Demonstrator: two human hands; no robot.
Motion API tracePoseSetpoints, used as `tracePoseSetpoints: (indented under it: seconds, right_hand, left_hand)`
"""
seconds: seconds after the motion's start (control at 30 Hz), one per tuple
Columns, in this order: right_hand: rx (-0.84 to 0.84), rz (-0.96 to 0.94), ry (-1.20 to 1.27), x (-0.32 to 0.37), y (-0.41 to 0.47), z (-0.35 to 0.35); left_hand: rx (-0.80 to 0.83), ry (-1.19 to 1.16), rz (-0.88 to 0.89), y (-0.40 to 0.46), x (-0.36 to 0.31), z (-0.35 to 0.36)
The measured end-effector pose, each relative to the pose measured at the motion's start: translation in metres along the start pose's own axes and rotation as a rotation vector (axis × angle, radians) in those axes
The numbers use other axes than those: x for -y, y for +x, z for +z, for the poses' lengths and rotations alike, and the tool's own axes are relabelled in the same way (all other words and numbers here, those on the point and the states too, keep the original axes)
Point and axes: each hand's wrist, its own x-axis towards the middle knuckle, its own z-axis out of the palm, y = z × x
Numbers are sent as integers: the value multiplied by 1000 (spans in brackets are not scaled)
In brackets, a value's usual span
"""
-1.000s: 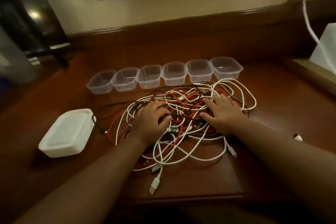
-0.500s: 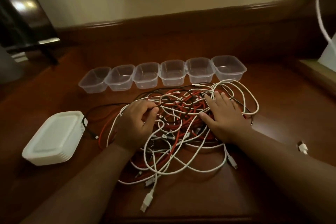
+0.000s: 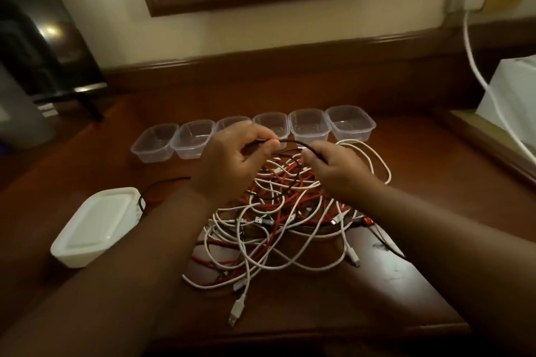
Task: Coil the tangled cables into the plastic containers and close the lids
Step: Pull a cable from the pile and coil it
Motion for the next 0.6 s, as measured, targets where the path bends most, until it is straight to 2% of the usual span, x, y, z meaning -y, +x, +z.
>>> tracePoseSetpoints:
  seconds: [0.07,0.13,0.2,0.23,0.3,0.4,0.5,0.6]
  right_hand:
    - [82,197,148,22,0,-10]
    - [244,317,379,37,-5,-20]
    - [404,320,754,48,-9,-30]
    - [423,291,945,53,-11,-35]
    - [296,231,1252,67,-13,-42]
    - [-63,188,1533,82,-12,-49]
    - [-229,115,1562,87,-13,-53]
    - [-209,78,1473,88,-15,-49]
  left_hand:
    - [-39,-2,-50,5,1,-6]
    - [-38,-5,-124,4,4,-10]
    - [8,-26,-232,0,6,-12]
    - [45,-43,-287,-5,7,-11]
    - [111,-87,-340,-14,4,-8]
    - [205,-111,-329,-24,-4,-3]
    - [334,-92,-295,-27,-17,-3]
    - [429,-12,-210,-21,-32,-8]
